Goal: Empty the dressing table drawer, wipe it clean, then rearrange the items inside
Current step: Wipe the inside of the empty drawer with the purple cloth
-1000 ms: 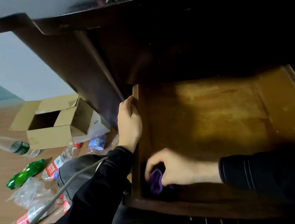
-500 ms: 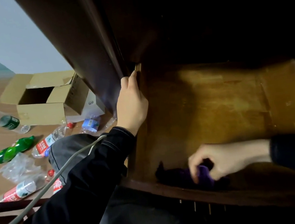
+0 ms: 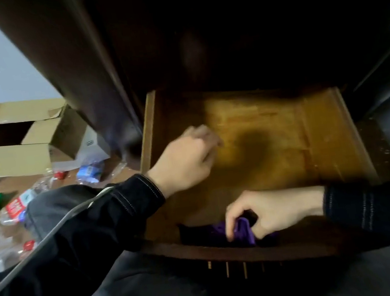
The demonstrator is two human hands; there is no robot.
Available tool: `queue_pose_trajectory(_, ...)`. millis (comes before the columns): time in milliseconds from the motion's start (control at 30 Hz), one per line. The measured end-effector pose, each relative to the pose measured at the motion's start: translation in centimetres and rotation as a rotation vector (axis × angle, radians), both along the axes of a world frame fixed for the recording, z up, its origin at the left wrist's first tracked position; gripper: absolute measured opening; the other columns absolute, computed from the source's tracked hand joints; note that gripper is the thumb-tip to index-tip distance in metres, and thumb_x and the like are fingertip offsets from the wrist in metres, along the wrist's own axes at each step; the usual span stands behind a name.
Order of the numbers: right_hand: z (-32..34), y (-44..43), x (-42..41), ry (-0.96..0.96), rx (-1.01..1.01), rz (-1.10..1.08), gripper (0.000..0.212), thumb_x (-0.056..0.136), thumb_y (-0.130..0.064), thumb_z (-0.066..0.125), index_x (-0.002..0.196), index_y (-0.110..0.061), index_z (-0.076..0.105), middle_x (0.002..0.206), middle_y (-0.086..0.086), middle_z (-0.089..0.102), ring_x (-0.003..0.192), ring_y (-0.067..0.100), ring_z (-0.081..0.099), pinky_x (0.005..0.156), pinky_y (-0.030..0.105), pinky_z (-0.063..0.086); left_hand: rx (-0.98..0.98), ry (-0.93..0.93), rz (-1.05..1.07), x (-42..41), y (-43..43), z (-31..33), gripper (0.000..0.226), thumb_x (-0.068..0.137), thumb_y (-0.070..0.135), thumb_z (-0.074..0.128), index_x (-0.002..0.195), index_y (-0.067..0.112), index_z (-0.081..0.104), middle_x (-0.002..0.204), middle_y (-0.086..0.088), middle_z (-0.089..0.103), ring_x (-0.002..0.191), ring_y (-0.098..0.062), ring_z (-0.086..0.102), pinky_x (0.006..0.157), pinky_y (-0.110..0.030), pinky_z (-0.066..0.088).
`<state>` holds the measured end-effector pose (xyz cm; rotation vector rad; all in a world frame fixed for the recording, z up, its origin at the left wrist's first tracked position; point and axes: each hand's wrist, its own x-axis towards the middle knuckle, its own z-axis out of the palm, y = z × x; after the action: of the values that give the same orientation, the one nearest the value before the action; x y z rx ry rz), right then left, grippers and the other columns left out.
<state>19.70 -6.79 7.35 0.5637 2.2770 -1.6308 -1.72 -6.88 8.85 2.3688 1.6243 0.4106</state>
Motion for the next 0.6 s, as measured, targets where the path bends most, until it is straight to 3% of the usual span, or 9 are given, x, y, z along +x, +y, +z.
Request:
queue_pose_trajectory(100, 0.2, 1.1, 5.0, -0.162, 0.116, -0.095, 0.045, 0.074, 0.004, 0.067, 0.111, -0.022, 0.069, 0.102, -0.013, 0.066, 0.078, -0.003, 0.059, 0.068, 0.019, 0.045, -0.686, -0.373, -0.046, 4.1, -0.5, 0.3, 0.033, 0.098, 0.033, 0.058, 0.127, 0.018, 0.063, 0.119, 0.000, 0.064, 0.095, -0.011, 0.064, 0.081, -0.025, 0.053)
queue_pose_trajectory(167, 0.6, 1.5, 7.2, -0.194, 0.114, -0.349, 0.044, 0.076, -0.002, 0.075, 0.111, -0.021, 0.057, 0.100, -0.003, 0.062, 0.070, -0.006, 0.051, 0.060, 0.024, 0.043, -0.947, -0.382, -0.043, 6.2, -0.7, -0.1, 0.052, 0.094, 0.048, 0.060, 0.139, 0.021, 0.052, 0.133, 0.000, 0.056, 0.106, -0.016, 0.060, 0.075, -0.027, 0.056)
queue_pose_trajectory(233, 1.5, 1.8, 8.4, -0.139, 0.060, -0.565, 0.046, 0.074, -0.007, 0.079, 0.109, -0.024, 0.054, 0.096, -0.001, 0.060, 0.070, -0.001, 0.053, 0.060, 0.026, 0.045, -1.091, -0.466, 0.003, 7.7, -1.2, -0.7, 0.065, 0.089, 0.049, 0.066, 0.144, 0.024, 0.042, 0.139, 0.002, 0.050, 0.118, -0.019, 0.056, 0.082, -0.038, 0.060)
queue_pose_trajectory(333, 3.1, 1.8, 8.8, -0.062, -0.056, -0.644, 0.046, 0.075, -0.007, 0.081, 0.111, -0.024, 0.057, 0.111, 0.009, 0.065, 0.091, 0.017, 0.068, 0.077, 0.035, 0.057, -1.059, -0.630, 0.033, 9.5, -1.7, -0.7, 0.066, 0.086, 0.035, 0.076, 0.140, 0.023, 0.041, 0.136, 0.001, 0.051, 0.118, -0.021, 0.059, 0.085, -0.045, 0.060)
queue_pose_trajectory(467, 4.9, 1.3, 9.4, -0.057, -0.204, -0.657, 0.051, 0.087, 0.003, 0.066, 0.126, -0.027, 0.056, 0.124, 0.003, 0.064, 0.092, 0.008, 0.070, 0.076, 0.027, 0.056, -0.969, -0.651, 0.041, 9.6, -1.6, 0.2, 0.040, 0.086, 0.000, 0.070, 0.118, 0.014, 0.050, 0.117, -0.015, 0.059, 0.091, -0.026, 0.067, 0.071, -0.042, 0.062)
queue_pose_trajectory(533, 5.5, 1.1, 10.8, -0.115, -0.013, -0.599, 0.047, 0.093, -0.004, 0.065, 0.128, -0.034, 0.054, 0.126, -0.008, 0.064, 0.108, 0.000, 0.066, 0.093, 0.031, 0.056, -0.961, -0.466, -0.069, 8.2, -2.0, 0.5, 0.038, 0.081, -0.013, 0.064, 0.110, 0.011, 0.055, 0.104, -0.020, 0.062, 0.077, -0.023, 0.061, 0.063, -0.032, 0.057)
queue_pose_trajectory(600, 5.8, 0.9, 12.9, -0.164, 0.391, -0.567, 0.034, 0.096, -0.017, 0.064, 0.120, -0.040, 0.059, 0.123, -0.021, 0.062, 0.117, -0.007, 0.057, 0.104, 0.030, 0.050, -1.016, -0.264, -0.272, 6.4, -2.5, 0.8, 0.037, 0.075, -0.013, 0.066, 0.104, 0.010, 0.057, 0.094, -0.010, 0.058, 0.077, -0.017, 0.053, 0.063, -0.027, 0.045)
